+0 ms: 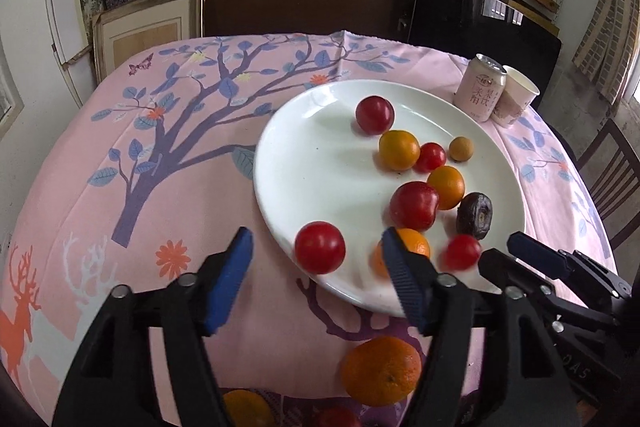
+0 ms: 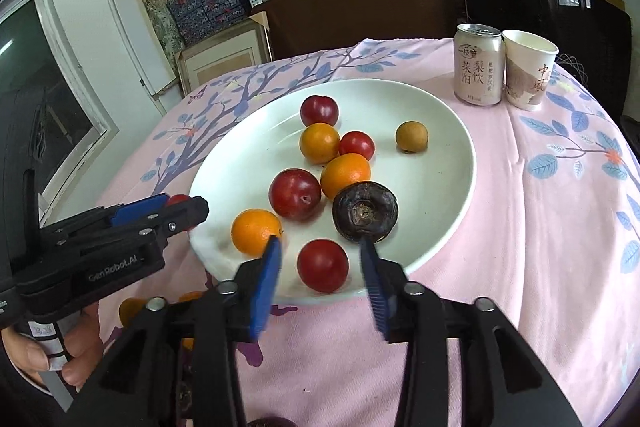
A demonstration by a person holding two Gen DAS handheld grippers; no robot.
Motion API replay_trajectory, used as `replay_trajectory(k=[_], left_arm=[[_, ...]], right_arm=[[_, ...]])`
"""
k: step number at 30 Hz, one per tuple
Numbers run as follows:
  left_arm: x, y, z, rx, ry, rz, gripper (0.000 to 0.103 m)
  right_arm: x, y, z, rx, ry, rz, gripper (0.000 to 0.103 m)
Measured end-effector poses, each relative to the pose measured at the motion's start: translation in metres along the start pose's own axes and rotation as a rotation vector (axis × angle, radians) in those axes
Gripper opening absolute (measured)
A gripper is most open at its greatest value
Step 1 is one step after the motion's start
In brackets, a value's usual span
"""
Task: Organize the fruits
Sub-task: 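Carry both red tomatoes to the white plate and release them, then withdraw both open tools back toward the fruit pile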
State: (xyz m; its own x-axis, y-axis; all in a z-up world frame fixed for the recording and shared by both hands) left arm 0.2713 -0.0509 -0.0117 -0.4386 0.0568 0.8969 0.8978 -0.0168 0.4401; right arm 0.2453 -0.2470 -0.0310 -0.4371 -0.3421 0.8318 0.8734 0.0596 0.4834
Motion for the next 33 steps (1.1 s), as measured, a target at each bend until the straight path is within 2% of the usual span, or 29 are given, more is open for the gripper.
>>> replay_trajectory(k=[5,8,15,21,29,33], left_arm=[[0.018,-0.01,-0.003,-0.051,0.004,-0.014,0.07],[0.033,-0.026,-0.001,-0.072,-0.002,-0.025,0.076],[0.057,-0.085,-0.001,-0.157,0.003,-0.016,0.079],[0.064,-0.128,0.011,-0.158,-0.012,0.017,0.08],[0.068,-0.161,0.039,-0.102,0.0,0.04,0.08],[0.071,-0.173,0.052,-0.089,0.002,0.05,0.08]], right_arm=[[0.015,-0.01,-0.001,0.014,0.005,-0.012,0.05],[0.028,-0.023,0.001,0.053,0.009,-0.009,0.05],[0.057,-0.075,-0.002,0.122,-0.013,0.014,0.05],[0.071,-0.122,0.007,0.175,-0.004,0.046,0.05],[0.061,-0.175,0.063,0.323,0.105,0.173,0.05],[0.049,-0.185,0.09,0.368,0.115,0.208,0.05]])
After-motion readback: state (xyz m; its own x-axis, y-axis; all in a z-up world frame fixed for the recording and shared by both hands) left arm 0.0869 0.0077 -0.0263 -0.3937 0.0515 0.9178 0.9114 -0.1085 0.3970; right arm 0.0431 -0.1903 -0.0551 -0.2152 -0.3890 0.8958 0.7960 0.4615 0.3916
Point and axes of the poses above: each gripper's, at about its wrist camera, not at the fingertips, and x roughly against the way its jaws point, z to its left, y to its top, the point moved 5 cm from there along -x, roughly the way its jaws point, and after that the axes turned 15 degrees about z, right-handed, at the moved point
